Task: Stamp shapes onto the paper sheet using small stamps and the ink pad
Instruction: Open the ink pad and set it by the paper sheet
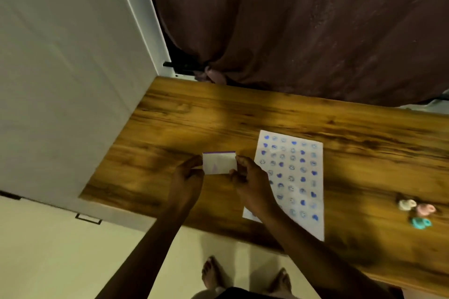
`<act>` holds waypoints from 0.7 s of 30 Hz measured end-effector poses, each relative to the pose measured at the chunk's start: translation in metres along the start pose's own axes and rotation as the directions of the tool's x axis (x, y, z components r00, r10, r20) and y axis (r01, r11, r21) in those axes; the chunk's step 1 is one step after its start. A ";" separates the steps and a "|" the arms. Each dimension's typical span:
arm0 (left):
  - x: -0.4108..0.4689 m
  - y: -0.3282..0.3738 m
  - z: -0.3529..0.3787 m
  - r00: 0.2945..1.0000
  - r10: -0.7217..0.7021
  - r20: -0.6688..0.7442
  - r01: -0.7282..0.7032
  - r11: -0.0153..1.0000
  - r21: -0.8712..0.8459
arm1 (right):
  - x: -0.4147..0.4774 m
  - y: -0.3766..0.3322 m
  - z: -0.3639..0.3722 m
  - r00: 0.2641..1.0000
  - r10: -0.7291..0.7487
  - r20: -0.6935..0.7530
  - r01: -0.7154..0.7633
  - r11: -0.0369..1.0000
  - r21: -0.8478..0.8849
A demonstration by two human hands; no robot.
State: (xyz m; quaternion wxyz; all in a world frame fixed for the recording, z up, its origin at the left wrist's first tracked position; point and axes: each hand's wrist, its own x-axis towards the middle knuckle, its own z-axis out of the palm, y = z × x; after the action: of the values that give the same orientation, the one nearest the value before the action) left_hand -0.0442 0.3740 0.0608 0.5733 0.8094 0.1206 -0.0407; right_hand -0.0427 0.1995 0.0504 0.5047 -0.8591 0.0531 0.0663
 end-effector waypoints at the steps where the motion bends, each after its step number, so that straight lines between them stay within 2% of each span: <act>1: 0.002 -0.007 -0.005 1.000 -0.013 -0.003 0.014 1.000 0.017 | -0.001 0.000 0.007 1.000 0.006 0.000 -0.006 1.000 -0.021; 4: 0.008 -0.028 -0.017 1.000 -0.014 0.020 0.012 0.995 0.097 | -0.003 0.003 0.029 1.000 0.026 0.009 -0.025 0.998 -0.054; 8: 0.013 -0.050 -0.022 0.997 -0.032 0.072 0.026 0.996 0.085 | -0.003 0.010 0.047 0.998 0.065 0.020 -0.063 0.995 -0.078; 12: 0.020 -0.065 -0.021 0.990 0.010 0.141 -0.028 0.992 0.126 | -0.003 0.016 0.052 0.996 0.085 0.020 -0.082 0.991 -0.106; 16: 0.026 -0.077 -0.017 0.978 0.046 0.204 -0.103 0.955 0.278 | -0.002 0.023 0.051 0.996 0.093 0.012 -0.091 0.988 -0.127; 21: 0.029 -0.081 -0.015 0.964 0.091 0.248 -0.185 0.903 0.388 | -0.003 0.030 0.051 0.996 0.094 0.000 -0.093 0.987 -0.131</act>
State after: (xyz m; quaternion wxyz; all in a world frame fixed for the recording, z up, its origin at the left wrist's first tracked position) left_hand -0.0366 0.4175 -0.0147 0.4032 0.9077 -0.0141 -0.1151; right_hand -0.0534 0.2291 0.0006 0.4438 -0.8867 0.0873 0.0959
